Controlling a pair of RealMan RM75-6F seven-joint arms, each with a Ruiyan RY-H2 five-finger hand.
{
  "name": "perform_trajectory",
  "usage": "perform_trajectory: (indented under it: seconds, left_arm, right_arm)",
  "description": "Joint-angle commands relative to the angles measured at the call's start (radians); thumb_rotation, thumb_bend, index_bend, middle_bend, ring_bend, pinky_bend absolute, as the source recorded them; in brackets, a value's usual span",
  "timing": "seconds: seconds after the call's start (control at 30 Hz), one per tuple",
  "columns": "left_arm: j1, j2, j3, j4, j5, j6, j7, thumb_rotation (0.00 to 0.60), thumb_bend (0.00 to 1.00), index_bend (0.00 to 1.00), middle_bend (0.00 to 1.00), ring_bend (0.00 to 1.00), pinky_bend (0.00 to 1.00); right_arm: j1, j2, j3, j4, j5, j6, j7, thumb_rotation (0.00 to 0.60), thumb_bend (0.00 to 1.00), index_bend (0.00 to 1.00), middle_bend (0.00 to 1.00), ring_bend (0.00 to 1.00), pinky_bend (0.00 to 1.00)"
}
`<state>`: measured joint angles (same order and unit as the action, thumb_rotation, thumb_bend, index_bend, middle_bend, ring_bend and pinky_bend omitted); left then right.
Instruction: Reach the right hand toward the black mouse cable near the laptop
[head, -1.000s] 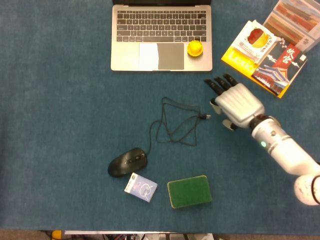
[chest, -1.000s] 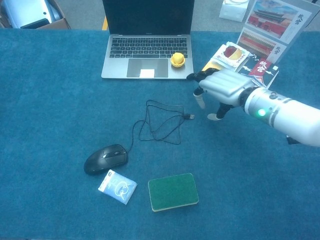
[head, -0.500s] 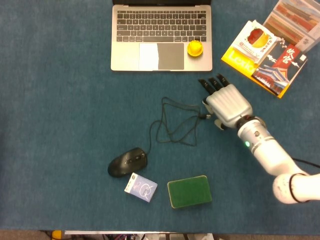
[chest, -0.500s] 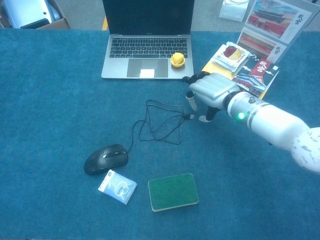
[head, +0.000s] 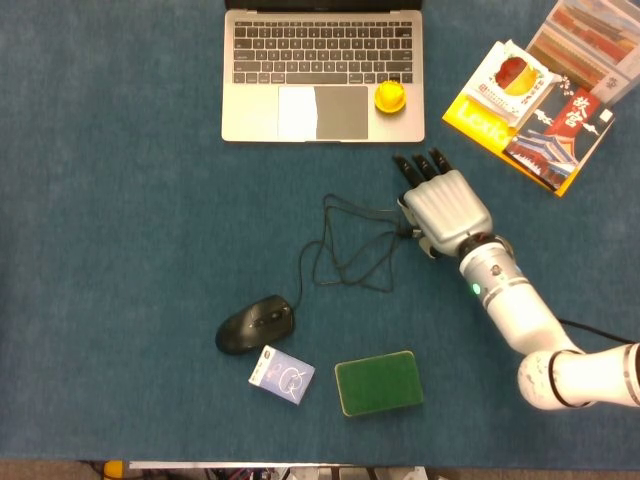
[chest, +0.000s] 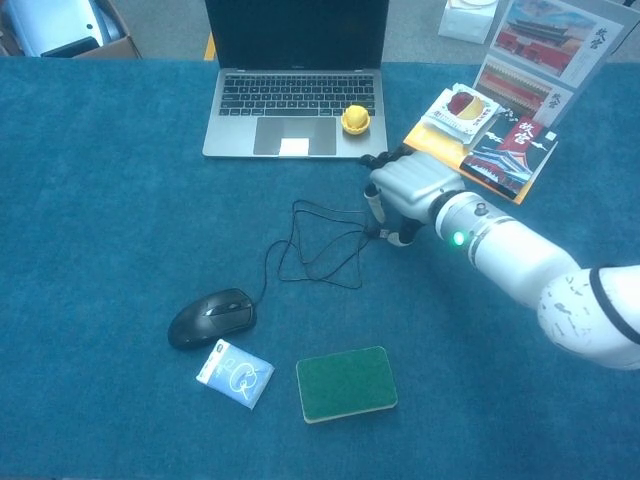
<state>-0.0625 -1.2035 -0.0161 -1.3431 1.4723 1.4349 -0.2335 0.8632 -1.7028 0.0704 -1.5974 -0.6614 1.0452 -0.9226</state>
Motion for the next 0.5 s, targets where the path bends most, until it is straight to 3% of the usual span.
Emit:
perform_trajectory:
  seconds: [0.03, 0.5]
  left_arm:
    - [0.001, -0.002, 0.0, 0.003, 0.001, 0.001, -0.004, 0.6, 0.0, 0.15, 0.21, 0.21, 0.44]
    - [0.009, -0.008, 0.003, 0.021, 0.001, 0.002, -0.027, 0.6, 0.0, 0.15, 0.21, 0.21, 0.44]
  right_arm:
    - [0.002, -0.011, 0.003, 0.007, 0.006, 0.001, 0.01, 0.6, 0.21, 0.53, 0.0, 0.0, 0.0]
    - [0.009, -0.061, 0.009, 0.076, 0.009, -0.009, 0.04, 0.6, 0.21, 0.54, 0.0, 0.0, 0.0]
